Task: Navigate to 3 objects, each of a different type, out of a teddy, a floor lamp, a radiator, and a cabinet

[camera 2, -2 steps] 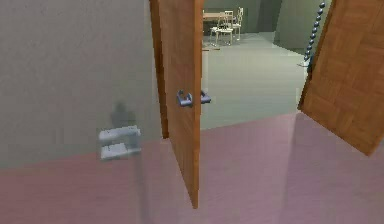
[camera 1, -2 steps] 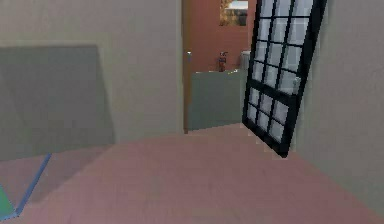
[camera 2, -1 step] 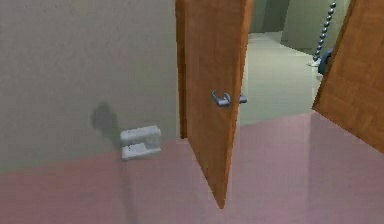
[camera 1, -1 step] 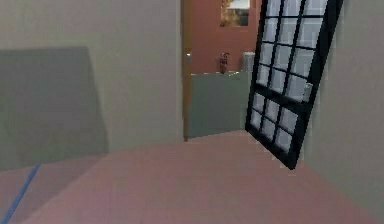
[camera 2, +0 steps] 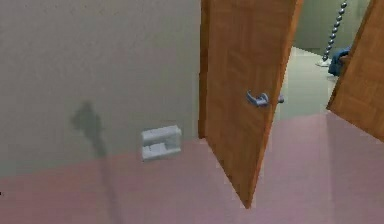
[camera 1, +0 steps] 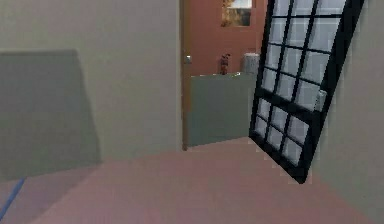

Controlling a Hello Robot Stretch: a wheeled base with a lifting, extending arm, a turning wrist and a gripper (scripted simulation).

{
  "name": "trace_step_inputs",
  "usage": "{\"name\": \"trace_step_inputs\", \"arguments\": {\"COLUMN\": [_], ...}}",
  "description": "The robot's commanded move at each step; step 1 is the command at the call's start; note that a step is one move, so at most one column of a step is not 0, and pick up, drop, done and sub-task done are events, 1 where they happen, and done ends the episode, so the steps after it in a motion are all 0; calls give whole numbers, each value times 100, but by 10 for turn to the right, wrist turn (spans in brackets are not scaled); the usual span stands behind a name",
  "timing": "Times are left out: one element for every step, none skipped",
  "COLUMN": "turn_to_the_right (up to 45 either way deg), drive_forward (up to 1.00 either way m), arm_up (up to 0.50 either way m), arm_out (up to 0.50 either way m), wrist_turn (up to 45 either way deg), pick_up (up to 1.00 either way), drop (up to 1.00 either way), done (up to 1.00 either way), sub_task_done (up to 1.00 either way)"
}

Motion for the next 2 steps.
{"name": "trace_step_inputs", "arguments": {"turn_to_the_right": [60,0], "drive_forward": [0,100], "arm_up": [0,0], "arm_out": [0,0], "wrist_turn": [0,0], "pick_up": [0,0], "drop": [0,0], "done": [0,0], "sub_task_done": [0,0]}}
